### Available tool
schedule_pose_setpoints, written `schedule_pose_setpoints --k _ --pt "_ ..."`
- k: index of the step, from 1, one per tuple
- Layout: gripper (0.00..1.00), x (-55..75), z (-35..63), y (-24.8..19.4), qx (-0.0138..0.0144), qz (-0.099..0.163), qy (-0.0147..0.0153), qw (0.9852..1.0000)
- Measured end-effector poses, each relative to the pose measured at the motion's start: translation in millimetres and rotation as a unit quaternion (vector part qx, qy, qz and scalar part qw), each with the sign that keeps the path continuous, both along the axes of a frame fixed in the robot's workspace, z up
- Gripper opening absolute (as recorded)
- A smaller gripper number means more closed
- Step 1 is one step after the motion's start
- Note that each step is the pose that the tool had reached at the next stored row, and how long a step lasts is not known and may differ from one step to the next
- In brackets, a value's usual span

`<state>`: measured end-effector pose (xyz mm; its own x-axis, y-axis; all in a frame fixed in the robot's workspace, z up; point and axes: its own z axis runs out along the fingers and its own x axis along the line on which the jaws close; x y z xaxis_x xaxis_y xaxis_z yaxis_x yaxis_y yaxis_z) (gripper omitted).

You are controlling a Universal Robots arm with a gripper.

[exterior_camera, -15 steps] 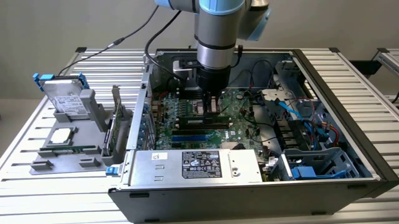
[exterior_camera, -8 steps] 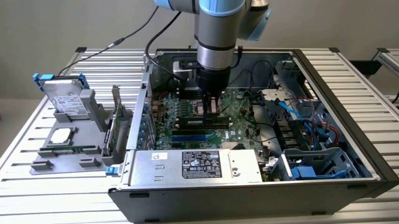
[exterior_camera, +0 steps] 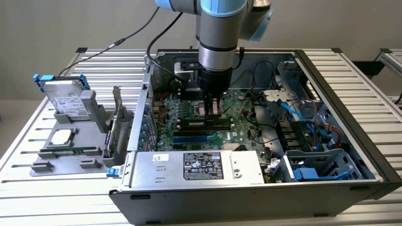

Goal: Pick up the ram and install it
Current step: 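Insert the ram into the slot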

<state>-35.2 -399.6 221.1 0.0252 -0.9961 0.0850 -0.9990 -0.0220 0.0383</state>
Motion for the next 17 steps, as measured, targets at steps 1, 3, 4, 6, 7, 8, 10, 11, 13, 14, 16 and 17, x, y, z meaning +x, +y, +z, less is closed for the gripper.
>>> schedule_pose_setpoints --k 1,3,4,6,7,8,10,11,13,14,16,17 --pt "0.14 0.0 -0.1 0.0 0.0000 0.000 0.0000 1.0000" --pt "0.14 0.0 -0.3 0.0 0.0001 0.000 -0.0001 1.0000" --pt "0.14 0.0 -0.3 0.1 0.0001 0.000 0.0000 1.0000" --pt "0.14 0.0 -0.4 0.1 0.0001 0.000 0.0000 1.0000" --pt "0.14 0.0 -0.4 0.0 0.0001 0.000 0.0000 1.0000" --pt "0.14 0.0 -0.4 0.1 0.0001 0.000 0.0000 1.0000" --pt "0.14 0.0 -0.6 0.2 0.0002 0.000 -0.0001 1.0000" --pt "0.14 0.0 -0.6 0.3 0.0002 0.000 -0.0001 1.0000" --pt "0.14 0.0 -0.6 0.4 0.0002 0.000 -0.0001 1.0000" --pt "0.14 0.0 -0.6 0.4 0.0001 0.000 0.0000 1.0000" --pt "0.14 0.1 -0.6 0.8 0.0001 0.000 0.0000 1.0000" --pt "0.14 0.1 -0.7 1.1 0.0002 0.000 0.0001 1.0000"
